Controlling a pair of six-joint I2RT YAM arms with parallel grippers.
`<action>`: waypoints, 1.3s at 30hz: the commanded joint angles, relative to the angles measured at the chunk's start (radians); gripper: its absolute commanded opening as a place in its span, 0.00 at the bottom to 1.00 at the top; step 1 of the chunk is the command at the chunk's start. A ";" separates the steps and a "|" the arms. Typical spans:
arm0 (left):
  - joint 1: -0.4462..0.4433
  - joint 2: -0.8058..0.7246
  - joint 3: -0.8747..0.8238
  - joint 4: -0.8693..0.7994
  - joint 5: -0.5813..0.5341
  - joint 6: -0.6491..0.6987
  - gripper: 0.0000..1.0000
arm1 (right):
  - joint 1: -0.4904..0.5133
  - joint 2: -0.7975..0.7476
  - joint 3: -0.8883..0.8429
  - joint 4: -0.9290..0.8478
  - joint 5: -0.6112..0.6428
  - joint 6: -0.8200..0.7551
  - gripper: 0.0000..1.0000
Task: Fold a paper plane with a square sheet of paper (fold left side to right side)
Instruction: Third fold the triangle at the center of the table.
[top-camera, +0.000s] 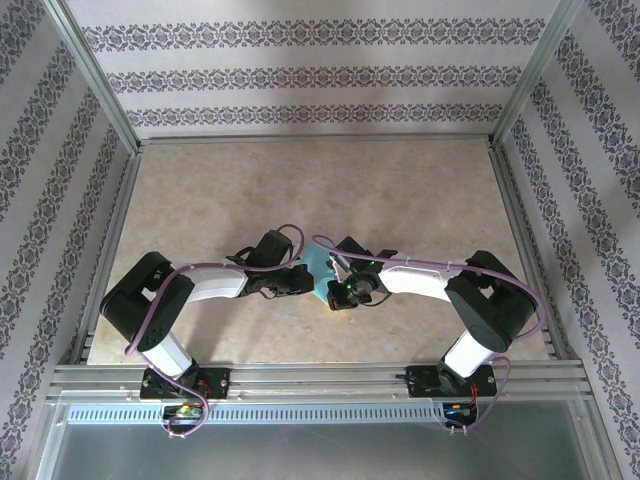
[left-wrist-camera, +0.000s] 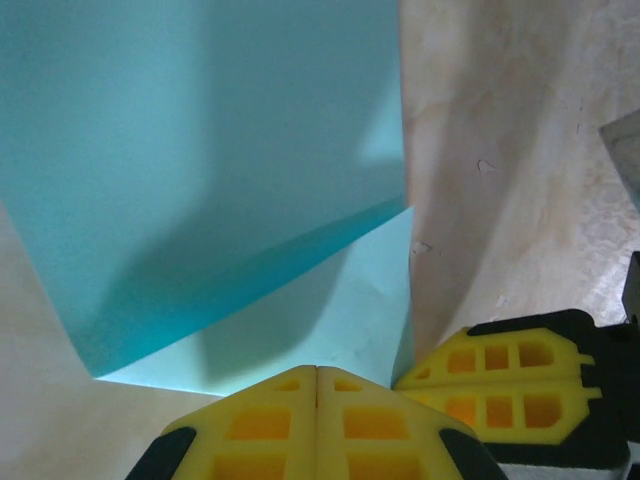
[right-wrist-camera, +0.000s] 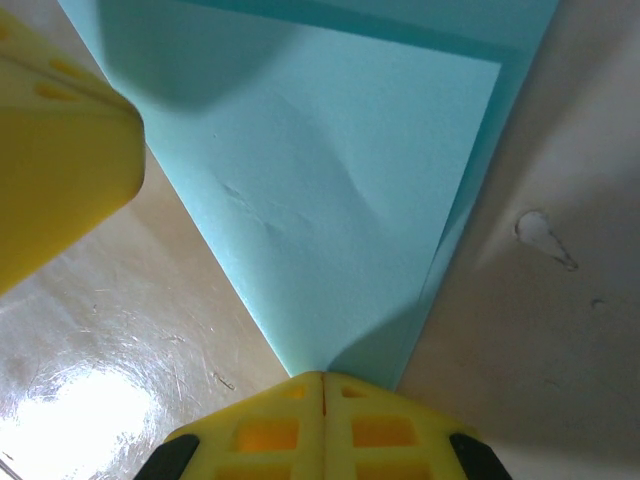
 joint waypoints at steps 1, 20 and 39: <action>-0.002 0.010 0.033 0.026 -0.012 0.002 0.00 | -0.016 0.022 -0.044 -0.113 0.072 0.004 0.00; -0.002 0.102 0.083 -0.139 -0.076 0.055 0.00 | -0.029 -0.002 -0.002 -0.081 0.019 0.024 0.00; -0.002 0.129 0.109 -0.193 -0.091 0.068 0.00 | -0.033 0.024 0.056 0.109 -0.119 0.119 0.00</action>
